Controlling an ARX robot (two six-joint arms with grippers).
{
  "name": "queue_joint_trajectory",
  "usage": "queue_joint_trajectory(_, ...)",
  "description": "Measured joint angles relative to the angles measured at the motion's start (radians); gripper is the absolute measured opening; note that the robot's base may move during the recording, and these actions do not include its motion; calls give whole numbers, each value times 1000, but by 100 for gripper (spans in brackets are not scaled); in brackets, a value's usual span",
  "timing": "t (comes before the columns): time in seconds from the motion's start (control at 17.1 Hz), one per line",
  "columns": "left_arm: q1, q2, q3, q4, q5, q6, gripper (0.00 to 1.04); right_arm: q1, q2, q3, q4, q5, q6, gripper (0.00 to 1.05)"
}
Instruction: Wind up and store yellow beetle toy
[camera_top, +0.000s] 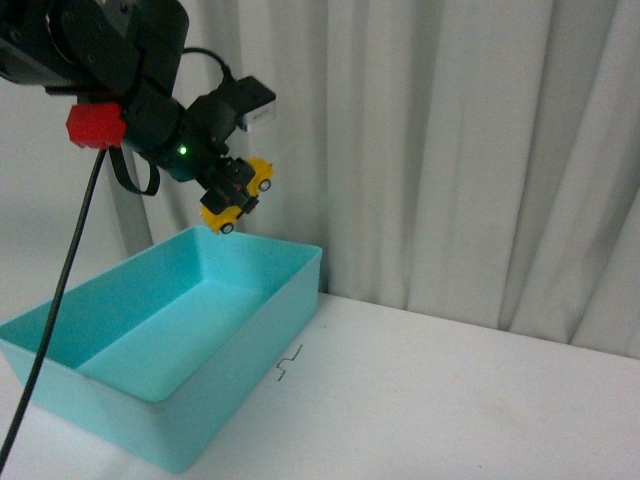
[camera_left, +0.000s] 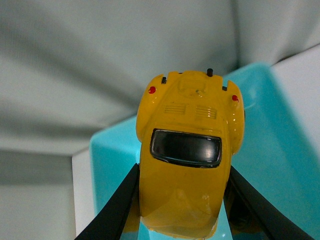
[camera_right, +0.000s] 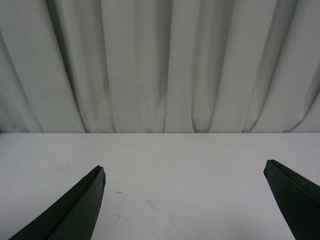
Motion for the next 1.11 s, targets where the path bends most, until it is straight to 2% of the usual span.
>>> queue_joint_trajectory(0.35, 40, 57, -19, -25, -95, -56, 41, 0, 0, 0, 0, 0, 0, 98)
queue_joint_trajectory(0.88, 48, 103, -32, -50, -123, -95, 41, 0, 0, 0, 0, 0, 0, 98)
queue_joint_trajectory(1.11, 61, 165, -39, -34, -176, -113, 41, 0, 0, 0, 0, 0, 0, 98)
